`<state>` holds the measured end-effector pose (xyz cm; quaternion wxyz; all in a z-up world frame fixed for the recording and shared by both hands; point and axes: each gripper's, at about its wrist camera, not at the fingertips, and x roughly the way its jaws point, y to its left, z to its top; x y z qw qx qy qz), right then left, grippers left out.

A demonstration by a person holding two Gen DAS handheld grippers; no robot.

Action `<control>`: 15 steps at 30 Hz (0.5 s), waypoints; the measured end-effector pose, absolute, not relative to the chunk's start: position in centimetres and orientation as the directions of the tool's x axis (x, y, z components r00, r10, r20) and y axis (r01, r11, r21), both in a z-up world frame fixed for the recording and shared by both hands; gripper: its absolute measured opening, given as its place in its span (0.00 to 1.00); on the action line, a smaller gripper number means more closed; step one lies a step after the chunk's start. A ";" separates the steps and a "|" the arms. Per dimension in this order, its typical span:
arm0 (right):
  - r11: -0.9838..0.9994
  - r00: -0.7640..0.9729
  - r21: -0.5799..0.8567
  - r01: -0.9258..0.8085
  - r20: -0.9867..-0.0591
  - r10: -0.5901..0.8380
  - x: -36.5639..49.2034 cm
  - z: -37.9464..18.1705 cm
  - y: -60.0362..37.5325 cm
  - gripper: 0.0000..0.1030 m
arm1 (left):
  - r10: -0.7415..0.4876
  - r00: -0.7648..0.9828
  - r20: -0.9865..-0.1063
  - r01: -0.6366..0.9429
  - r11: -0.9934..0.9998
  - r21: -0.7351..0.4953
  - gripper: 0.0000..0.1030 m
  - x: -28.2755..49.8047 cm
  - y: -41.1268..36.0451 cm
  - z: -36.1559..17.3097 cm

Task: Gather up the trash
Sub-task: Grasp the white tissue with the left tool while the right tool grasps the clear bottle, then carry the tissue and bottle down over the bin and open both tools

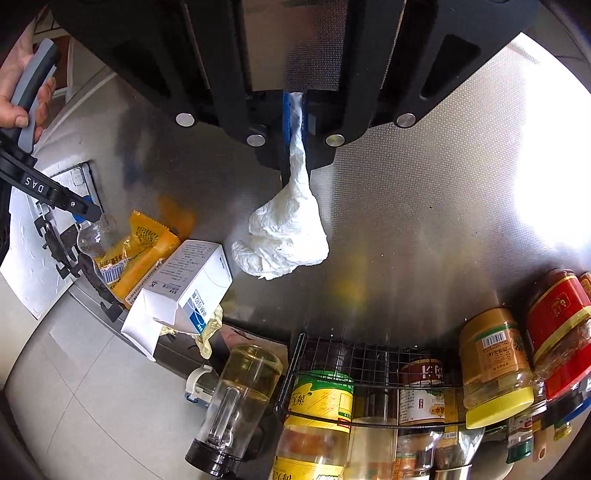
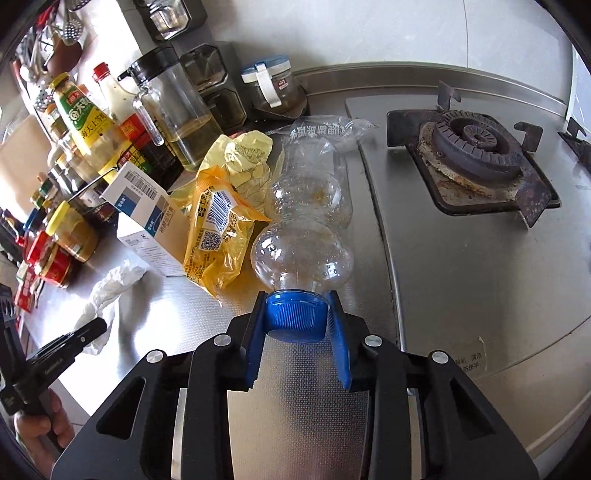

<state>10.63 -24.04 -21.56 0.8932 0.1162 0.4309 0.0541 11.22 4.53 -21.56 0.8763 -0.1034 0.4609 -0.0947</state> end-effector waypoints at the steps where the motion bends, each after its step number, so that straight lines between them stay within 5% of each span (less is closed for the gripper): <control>1: 0.967 0.630 0.255 0.004 -0.752 0.195 10.3 -21.2 -24.1 0.32 | -0.262 0.564 -0.783 0.075 0.961 -0.267 0.02 11.0 4.5 -21.2; 15: 0.963 0.721 0.270 0.011 -0.669 0.179 1.7 -16.1 -23.9 0.32 | -0.337 0.600 -0.725 0.179 0.940 -0.289 0.02 3.8 3.1 -16.6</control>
